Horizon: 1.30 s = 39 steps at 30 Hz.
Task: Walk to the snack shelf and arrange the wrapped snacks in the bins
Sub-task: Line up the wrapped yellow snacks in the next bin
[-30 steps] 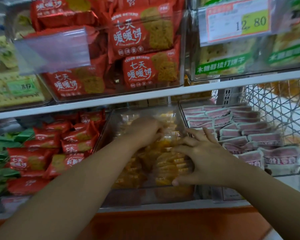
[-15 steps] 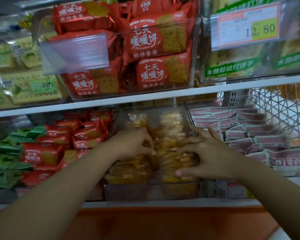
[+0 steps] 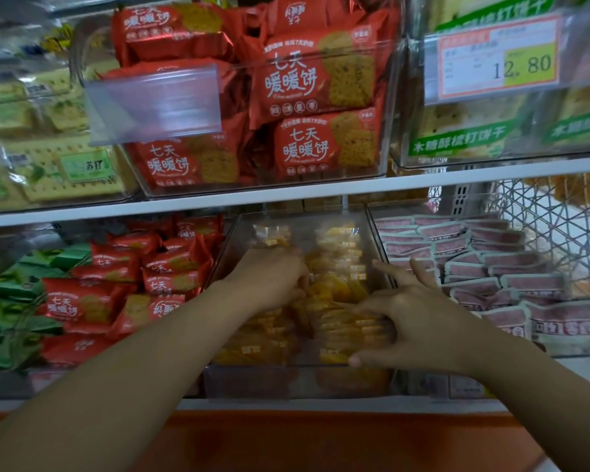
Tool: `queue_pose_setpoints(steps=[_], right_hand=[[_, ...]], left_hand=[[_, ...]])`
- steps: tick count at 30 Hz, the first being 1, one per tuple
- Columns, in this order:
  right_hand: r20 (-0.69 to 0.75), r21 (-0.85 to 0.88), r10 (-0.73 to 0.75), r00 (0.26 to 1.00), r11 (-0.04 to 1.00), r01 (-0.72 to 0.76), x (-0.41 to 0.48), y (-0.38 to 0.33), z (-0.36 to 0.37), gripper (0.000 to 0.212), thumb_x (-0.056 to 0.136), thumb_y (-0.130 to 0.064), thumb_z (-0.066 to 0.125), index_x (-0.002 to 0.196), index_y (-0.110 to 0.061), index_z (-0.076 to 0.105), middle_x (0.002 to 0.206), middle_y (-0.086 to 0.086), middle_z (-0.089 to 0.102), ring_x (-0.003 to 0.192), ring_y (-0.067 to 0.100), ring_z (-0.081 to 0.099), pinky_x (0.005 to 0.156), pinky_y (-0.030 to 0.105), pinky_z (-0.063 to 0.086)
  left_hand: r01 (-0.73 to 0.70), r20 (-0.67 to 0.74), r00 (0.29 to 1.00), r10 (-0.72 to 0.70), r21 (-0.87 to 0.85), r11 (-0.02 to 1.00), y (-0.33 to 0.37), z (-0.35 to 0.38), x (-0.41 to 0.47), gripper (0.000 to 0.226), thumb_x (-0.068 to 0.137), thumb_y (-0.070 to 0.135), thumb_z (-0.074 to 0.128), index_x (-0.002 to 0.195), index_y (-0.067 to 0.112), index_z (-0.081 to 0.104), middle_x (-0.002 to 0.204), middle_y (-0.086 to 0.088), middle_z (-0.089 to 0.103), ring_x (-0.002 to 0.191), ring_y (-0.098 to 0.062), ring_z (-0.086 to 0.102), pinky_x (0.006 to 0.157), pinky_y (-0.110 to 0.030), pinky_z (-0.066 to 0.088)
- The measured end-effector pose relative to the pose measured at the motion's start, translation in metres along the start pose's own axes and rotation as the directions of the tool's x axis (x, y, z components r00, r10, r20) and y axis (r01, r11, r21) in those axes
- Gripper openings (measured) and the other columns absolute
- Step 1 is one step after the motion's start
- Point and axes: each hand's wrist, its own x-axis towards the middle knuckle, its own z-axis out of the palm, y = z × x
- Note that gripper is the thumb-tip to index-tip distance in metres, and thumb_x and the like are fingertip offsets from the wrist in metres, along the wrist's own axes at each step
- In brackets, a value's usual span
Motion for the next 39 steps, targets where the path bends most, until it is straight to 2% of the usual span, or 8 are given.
queue_pose_setpoints(steps=[5,11,14,19,24,28,33,39], right_hand=[[-0.015,-0.004,-0.019,1.000,1.000,0.019,0.000,0.002,0.002,0.097,0.052,-0.092,0.030,0.132,-0.040,0.046,0.139,-0.015,0.047,0.142,0.007,-0.011,0.116,0.051,-0.007],[-0.030,0.030,-0.018,0.999,0.999,0.019,-0.001,0.003,0.003,0.090,0.058,-0.085,0.036,0.133,-0.037,0.047,0.139,-0.017,0.046,0.142,0.006,-0.012,0.117,0.050,-0.001],[-0.031,0.036,-0.033,0.999,0.999,0.034,-0.001,0.004,0.003,0.092,0.056,-0.086,0.033,0.133,-0.037,0.046,0.137,-0.020,0.047,0.141,0.006,-0.012,0.117,0.050,-0.001],[-0.040,0.053,-0.047,0.998,0.997,0.049,-0.002,0.005,0.003,0.093,0.055,-0.086,0.031,0.133,-0.037,0.047,0.136,-0.023,0.047,0.141,0.005,-0.011,0.117,0.050,0.002],[-0.052,0.078,-0.048,0.998,0.996,0.052,-0.002,0.006,0.003,0.087,0.057,-0.085,0.036,0.131,-0.040,0.048,0.141,-0.019,0.044,0.142,0.007,-0.010,0.116,0.053,0.006],[-0.038,0.089,-0.048,0.998,0.995,0.051,-0.005,0.003,0.000,0.073,0.067,-0.077,0.050,0.129,-0.039,0.050,0.141,-0.017,0.044,0.142,0.006,-0.009,0.117,0.051,0.004],[-0.126,0.163,-0.020,0.992,0.986,0.040,-0.007,0.008,-0.005,0.050,0.078,-0.061,0.057,0.120,-0.034,0.059,0.127,-0.018,0.055,0.138,-0.003,0.012,0.118,0.041,0.001],[-0.164,0.147,-0.016,0.986,0.988,0.040,-0.005,0.008,0.000,0.052,0.082,-0.059,0.054,0.126,-0.032,0.056,0.137,-0.018,0.046,0.139,-0.002,0.009,0.118,0.041,0.007]], left_hand=[[-0.087,-0.037,0.996,0.084,-0.080,0.993,0.008,-0.001,0.014,0.009,0.090,0.029,0.057,0.095,0.029,0.065,0.107,0.008,0.061,0.097,-0.013,0.057,0.081,-0.035,0.048],[-0.106,0.089,0.986,0.139,-0.302,0.947,0.010,-0.007,0.025,0.015,0.087,0.021,0.064,0.102,0.022,0.069,0.108,0.007,0.066,0.098,-0.010,0.058,0.086,-0.027,0.045],[-0.098,0.096,0.986,0.137,-0.330,0.939,0.011,0.000,0.018,0.020,0.088,0.023,0.064,0.107,0.023,0.068,0.105,0.015,0.059,0.096,-0.003,0.052,0.080,-0.020,0.037],[-0.055,-0.044,0.998,0.041,-0.376,0.925,0.021,0.010,0.018,0.014,0.093,0.016,0.056,0.103,0.017,0.065,0.106,0.003,0.066,0.098,-0.011,0.059,0.081,-0.022,0.043],[-0.012,-0.181,0.977,-0.113,-0.575,0.818,0.030,0.006,0.020,0.007,0.094,0.020,0.054,0.091,0.025,0.058,0.095,0.012,0.058,0.089,-0.003,0.053,0.070,-0.014,0.038],[-0.050,-0.027,0.999,0.042,-0.545,0.837,0.041,0.017,0.023,0.009,0.091,0.015,0.058,0.092,0.022,0.063,0.102,0.008,0.062,0.098,-0.007,0.057,0.086,-0.023,0.043],[-0.005,0.090,0.993,0.070,-0.576,0.817,0.042,0.024,0.031,0.016,0.089,0.008,0.059,0.093,0.023,0.061,0.107,0.005,0.063,0.105,-0.011,0.058,0.094,-0.030,0.046],[0.053,0.145,0.986,0.087,-0.756,0.652,0.027,0.017,0.019,0.038,0.092,0.006,0.056,0.122,0.027,0.049,0.127,0.003,0.057,0.116,-0.009,0.055,0.102,-0.033,0.043]])
